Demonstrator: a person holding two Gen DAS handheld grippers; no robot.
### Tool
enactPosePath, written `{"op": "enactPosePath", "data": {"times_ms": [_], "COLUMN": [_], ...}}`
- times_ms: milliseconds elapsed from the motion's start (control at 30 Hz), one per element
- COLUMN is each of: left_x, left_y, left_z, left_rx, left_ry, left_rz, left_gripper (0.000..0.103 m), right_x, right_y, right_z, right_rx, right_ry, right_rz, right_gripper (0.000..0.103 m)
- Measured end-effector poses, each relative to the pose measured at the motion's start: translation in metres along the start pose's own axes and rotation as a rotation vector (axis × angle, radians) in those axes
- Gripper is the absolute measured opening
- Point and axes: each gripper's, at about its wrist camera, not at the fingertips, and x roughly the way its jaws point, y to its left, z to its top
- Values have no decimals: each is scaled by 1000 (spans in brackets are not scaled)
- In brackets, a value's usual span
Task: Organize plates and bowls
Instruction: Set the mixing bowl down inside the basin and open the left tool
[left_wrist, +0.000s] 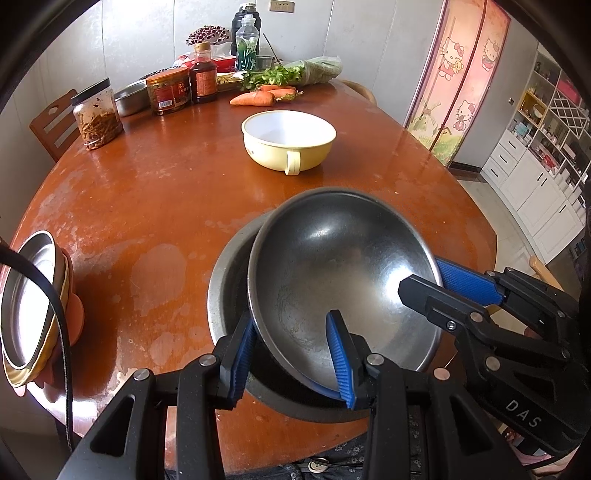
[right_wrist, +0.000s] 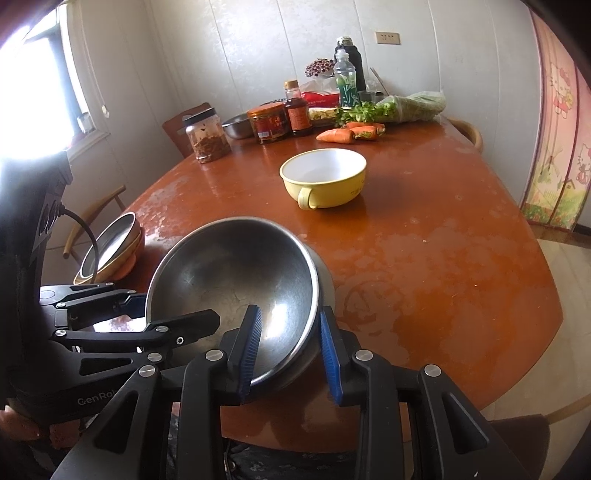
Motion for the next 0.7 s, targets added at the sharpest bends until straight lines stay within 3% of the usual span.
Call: {"op": "enactPosePath", "data": {"times_ms": [700], "left_x": [-6], "left_y": [1], "left_z": [0], "left_rx": [6], "left_ry": [-22], "left_rz": [18], "left_gripper": [39], "right_x": [2], "right_y": [0], "right_z": [0], "right_rx": [-6], "right_ry": [-5], "right_rz": [5], "right_gripper": [37]}}
